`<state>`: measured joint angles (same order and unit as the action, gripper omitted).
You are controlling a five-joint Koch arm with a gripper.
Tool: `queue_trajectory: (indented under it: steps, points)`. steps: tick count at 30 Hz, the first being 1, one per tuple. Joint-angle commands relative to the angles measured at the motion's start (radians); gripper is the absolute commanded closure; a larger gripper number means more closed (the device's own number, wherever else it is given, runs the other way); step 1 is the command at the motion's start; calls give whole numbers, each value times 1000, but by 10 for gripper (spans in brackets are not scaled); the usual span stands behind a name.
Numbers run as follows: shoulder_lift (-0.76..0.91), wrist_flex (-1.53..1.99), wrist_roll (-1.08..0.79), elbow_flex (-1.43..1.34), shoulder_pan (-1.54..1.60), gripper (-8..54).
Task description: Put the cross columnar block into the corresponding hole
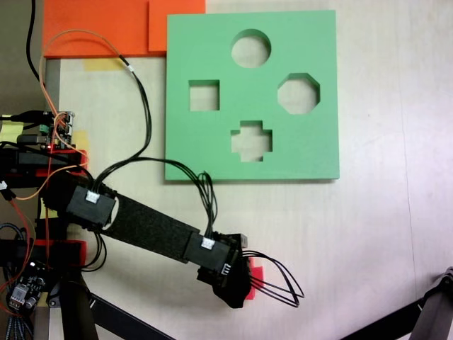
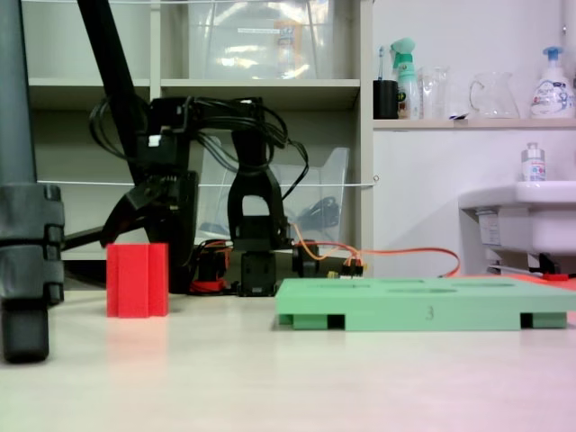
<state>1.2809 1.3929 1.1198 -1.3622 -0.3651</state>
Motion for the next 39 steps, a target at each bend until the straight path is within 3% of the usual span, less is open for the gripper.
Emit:
queue_trajectory:
  steps: [1, 12, 15, 20, 26, 33, 39]
  points:
    - [6, -35, 11, 31, -3, -67]
    - [-72, -38, -14, 52, -15, -53]
    - [-124, -31, -14, 41, -25, 137]
    - [-150, 35, -14, 41, -37, 203]
    - [-101, 190, 34, 57, -25, 207]
    - [26, 305, 112, 57, 26, 265]
    - [117, 325, 190, 58, 118, 265]
